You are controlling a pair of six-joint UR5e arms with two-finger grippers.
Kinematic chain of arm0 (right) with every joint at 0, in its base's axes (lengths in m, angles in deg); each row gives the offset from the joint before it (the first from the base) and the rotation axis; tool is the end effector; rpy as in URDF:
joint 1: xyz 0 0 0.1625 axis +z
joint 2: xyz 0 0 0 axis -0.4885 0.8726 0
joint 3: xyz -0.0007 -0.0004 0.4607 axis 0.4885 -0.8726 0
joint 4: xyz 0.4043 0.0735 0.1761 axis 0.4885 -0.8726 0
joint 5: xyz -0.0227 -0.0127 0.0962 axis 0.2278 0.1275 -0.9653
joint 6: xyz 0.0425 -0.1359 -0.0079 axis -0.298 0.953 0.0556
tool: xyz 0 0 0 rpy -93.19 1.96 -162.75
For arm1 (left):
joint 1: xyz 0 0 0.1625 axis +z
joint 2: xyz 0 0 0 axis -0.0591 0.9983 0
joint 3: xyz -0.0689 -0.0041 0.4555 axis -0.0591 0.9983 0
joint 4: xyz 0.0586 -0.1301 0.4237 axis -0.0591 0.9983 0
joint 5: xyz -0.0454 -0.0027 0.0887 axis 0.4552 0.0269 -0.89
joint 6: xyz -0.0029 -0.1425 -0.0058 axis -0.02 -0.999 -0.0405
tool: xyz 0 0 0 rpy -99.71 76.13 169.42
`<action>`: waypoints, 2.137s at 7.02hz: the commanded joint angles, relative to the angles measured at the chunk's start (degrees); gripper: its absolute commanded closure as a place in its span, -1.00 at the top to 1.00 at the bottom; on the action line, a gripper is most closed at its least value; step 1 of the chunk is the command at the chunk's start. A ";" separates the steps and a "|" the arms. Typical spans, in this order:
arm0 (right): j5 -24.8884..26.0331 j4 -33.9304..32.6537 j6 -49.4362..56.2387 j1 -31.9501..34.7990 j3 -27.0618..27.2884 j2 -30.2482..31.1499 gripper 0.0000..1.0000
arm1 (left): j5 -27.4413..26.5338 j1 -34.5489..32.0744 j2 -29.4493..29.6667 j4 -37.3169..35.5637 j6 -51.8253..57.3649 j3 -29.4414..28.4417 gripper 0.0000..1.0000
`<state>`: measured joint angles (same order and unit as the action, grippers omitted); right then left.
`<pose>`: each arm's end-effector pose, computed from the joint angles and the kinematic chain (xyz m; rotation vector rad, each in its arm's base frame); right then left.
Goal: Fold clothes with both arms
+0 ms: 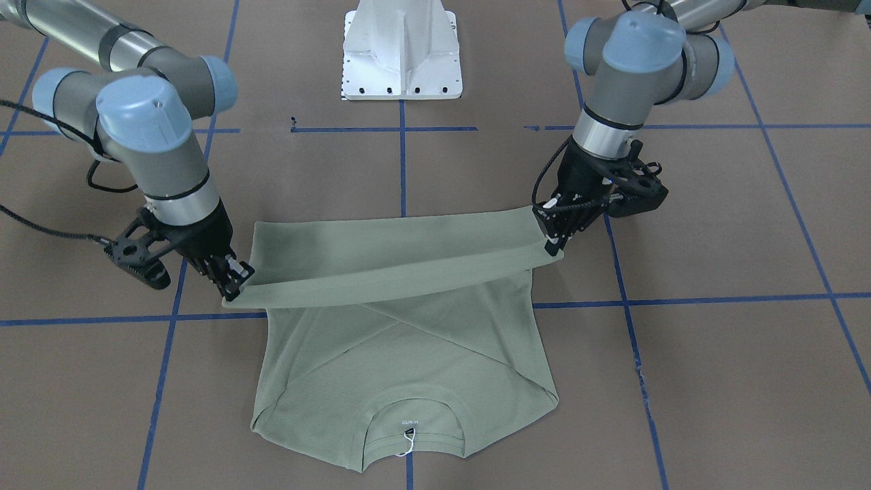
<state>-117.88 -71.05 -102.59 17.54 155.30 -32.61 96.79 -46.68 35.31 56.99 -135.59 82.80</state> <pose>-0.4619 -0.6304 0.3576 0.0534 -0.7866 0.6710 0.4586 -0.5748 0.3192 0.2310 1.0122 -0.5240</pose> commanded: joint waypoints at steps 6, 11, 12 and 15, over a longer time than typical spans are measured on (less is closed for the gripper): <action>0.29 7.08 3.27 1.73 -24.00 -11.67 -1.00 | -5.11 -1.53 9.77 20.31 0.35 -28.46 -1.00; 0.65 10.47 3.98 1.73 -18.60 -8.72 1.00 | -5.64 -4.25 9.77 23.20 0.17 -28.73 0.31; 0.99 16.77 3.71 1.04 -11.24 -1.90 1.00 | -4.86 -5.91 9.43 24.17 0.35 -29.34 0.31; 12.72 16.92 -10.07 -13.17 5.17 13.02 0.94 | -1.07 -5.75 8.63 24.35 0.43 -27.94 0.31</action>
<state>-110.56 -54.27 -103.57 9.65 156.92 -22.94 94.88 -52.50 43.92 81.27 -135.23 54.24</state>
